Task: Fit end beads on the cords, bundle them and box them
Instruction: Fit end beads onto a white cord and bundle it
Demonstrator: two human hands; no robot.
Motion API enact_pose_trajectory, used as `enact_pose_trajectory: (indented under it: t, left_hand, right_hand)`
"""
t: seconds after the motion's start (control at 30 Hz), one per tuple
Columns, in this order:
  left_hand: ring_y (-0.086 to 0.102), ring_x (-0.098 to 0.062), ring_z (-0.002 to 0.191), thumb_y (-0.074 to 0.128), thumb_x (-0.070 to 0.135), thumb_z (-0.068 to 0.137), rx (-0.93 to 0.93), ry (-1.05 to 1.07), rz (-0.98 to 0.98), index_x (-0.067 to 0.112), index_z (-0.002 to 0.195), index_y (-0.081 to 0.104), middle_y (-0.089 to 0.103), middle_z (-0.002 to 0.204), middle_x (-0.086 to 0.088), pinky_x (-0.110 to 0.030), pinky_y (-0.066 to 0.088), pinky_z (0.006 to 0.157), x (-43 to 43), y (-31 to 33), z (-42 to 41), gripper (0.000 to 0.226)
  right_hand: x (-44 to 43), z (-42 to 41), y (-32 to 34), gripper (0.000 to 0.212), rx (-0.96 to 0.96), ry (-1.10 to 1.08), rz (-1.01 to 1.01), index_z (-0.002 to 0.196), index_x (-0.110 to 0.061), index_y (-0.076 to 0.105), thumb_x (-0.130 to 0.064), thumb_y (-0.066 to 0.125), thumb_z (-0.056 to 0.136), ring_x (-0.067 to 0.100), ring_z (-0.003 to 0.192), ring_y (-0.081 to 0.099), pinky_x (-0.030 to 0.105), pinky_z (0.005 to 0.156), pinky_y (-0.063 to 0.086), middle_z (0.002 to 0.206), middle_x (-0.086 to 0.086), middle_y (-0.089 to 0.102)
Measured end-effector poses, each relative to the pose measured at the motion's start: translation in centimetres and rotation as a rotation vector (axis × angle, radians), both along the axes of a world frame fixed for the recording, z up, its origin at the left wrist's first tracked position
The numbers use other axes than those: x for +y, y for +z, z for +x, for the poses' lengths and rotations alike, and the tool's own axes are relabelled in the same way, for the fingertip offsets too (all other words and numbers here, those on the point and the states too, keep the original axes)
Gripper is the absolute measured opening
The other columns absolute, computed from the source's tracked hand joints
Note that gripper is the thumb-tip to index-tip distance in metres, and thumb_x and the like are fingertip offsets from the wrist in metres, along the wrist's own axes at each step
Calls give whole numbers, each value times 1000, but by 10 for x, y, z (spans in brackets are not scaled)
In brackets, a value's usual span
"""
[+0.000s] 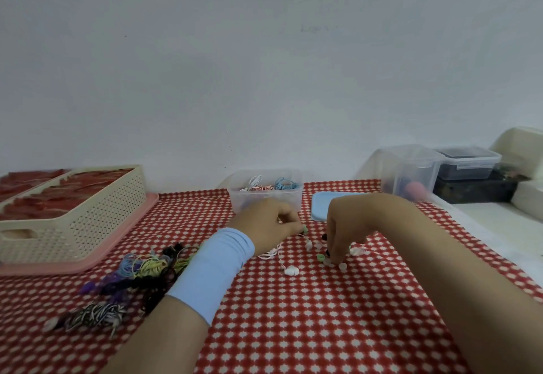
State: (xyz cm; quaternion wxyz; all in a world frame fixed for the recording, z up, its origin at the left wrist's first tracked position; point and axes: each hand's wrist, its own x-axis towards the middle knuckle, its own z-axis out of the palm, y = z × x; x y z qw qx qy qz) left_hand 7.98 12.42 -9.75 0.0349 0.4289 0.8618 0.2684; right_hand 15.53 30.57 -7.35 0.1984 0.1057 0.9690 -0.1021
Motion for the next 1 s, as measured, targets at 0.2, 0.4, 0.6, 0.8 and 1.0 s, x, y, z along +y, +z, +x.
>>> enact_pose_trajectory:
  t: [0.2,0.4,0.6,0.8,1.0]
  left_hand:
    - [58,-14,109,57,29,97,139,-88,-131,31,120,69,64,123,7,-27,44,96,11,-18,7,26]
    - [59,-5,91,64,35,92,49,-85,-164,29,108,75,69,109,13,-26,50,90,10,-19,6,20]
    - [64,-1,83,75,28,84,-134,-19,-7,31,92,71,70,86,15,-23,51,87,1,-22,-7,9]
    - [69,-2,83,72,21,88,-415,100,408,27,112,70,75,95,7,-9,50,74,-3,-23,-12,25]
    - [65,-6,74,73,21,87,-556,138,533,19,99,76,77,90,-1,-28,51,80,-7,-24,-18,13]
  right_hand:
    - [-2,0,3,20,18,8,-13,92,-29,82,-42,84,76,6,81,69,26,77,59,85,-15,76]
    - [1,4,10,9,238,-17,-283,85,-23,76,-14,74,85,7,59,68,20,50,44,72,-10,75]
    - [0,-2,-3,23,348,-45,-503,94,-26,82,-9,68,87,12,59,66,23,48,46,79,3,77]
    - [0,-4,-11,11,506,-166,-709,93,-12,81,-14,71,92,12,55,61,21,46,43,80,-1,77]
    - [-1,-8,-16,14,618,-298,-976,100,-12,80,-11,77,86,11,56,60,20,43,41,94,8,78]
